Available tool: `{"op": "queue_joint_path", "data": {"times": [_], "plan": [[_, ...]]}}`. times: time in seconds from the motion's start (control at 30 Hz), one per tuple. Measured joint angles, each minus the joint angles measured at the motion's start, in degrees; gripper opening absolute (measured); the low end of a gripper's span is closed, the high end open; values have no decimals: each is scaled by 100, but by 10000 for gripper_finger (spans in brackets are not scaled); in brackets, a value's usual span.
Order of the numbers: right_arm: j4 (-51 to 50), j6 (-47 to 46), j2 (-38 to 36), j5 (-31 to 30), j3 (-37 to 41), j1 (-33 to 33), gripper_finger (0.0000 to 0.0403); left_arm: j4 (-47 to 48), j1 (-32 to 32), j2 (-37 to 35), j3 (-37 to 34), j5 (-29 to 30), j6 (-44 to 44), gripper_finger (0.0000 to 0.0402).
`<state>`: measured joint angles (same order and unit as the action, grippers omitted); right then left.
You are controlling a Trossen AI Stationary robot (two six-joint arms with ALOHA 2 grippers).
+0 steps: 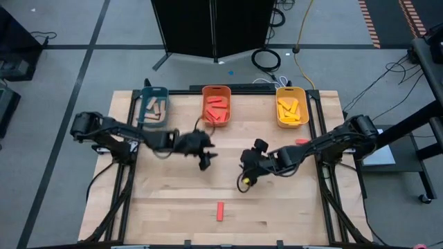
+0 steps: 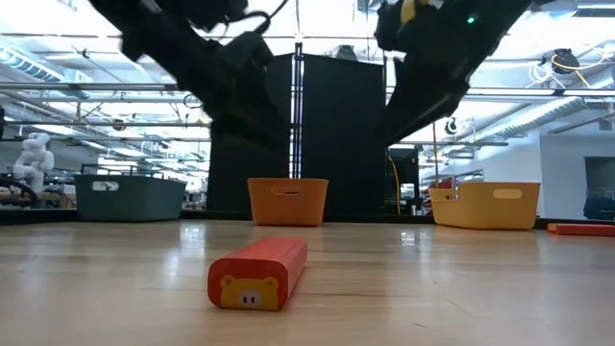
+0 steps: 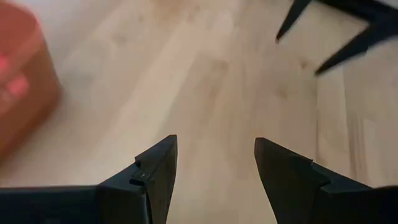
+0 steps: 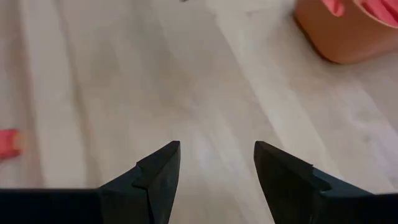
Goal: Sort blocks
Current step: Put the red block into the orange bin
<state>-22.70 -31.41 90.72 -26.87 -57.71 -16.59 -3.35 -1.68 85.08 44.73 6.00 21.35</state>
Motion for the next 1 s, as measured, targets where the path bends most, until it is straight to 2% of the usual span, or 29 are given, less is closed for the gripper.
{"op": "queue_joint_path", "data": {"times": [0.13,0.3,0.43,0.53,0.63,0.73,0.8,0.9,1.0], "plan": [[32,23,0,-22,0,-282,199,-164,-971,51,-99,1222,936,212],[127,84,0,-25,0,-434,199,-253,-1942,385,-123,2689,3048,212],[150,212,0,-37,0,-454,199,-484,-2507,969,-125,3146,4280,212],[149,219,0,-36,0,-454,199,-1195,-2802,1482,-125,3361,4571,212],[152,165,17,-20,0,-483,199,-2029,-2994,2006,59,3491,4187,212],[166,89,98,-18,0,-565,199,-2284,-3131,2451,607,3379,3046,212],[188,82,164,-5,0,-641,199,-2180,-3221,2703,1074,3008,1958,212],[288,60,287,1,0,-735,199,-1335,-3326,2953,1761,2519,814,212],[428,56,386,21,0,-828,199,41,-3388,3086,2407,2134,32,212]]}}
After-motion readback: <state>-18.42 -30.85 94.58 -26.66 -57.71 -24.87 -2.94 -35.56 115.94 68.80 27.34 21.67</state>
